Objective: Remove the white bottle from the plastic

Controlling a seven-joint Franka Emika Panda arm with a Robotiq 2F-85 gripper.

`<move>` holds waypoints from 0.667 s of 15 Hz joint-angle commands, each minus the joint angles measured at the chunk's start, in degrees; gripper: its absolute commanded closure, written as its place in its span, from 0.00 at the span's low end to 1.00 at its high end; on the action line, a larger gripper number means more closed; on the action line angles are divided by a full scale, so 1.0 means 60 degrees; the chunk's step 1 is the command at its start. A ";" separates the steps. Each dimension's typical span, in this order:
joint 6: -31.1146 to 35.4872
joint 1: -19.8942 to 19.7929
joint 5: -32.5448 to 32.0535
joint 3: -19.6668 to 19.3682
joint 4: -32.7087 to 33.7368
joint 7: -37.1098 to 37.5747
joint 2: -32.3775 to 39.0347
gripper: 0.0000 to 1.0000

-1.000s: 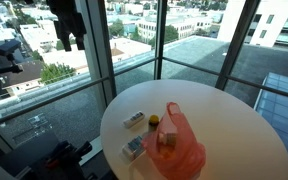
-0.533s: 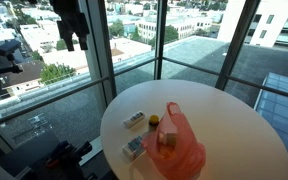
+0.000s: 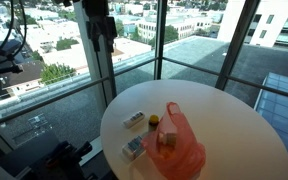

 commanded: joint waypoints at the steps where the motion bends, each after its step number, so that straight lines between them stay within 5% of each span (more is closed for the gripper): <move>1: 0.0682 -0.0129 0.0078 -0.0511 0.0237 -0.0009 0.0681 0.00; 10: 0.2630 -0.0638 0.0034 -0.1498 -0.0464 -0.0037 0.1438 0.00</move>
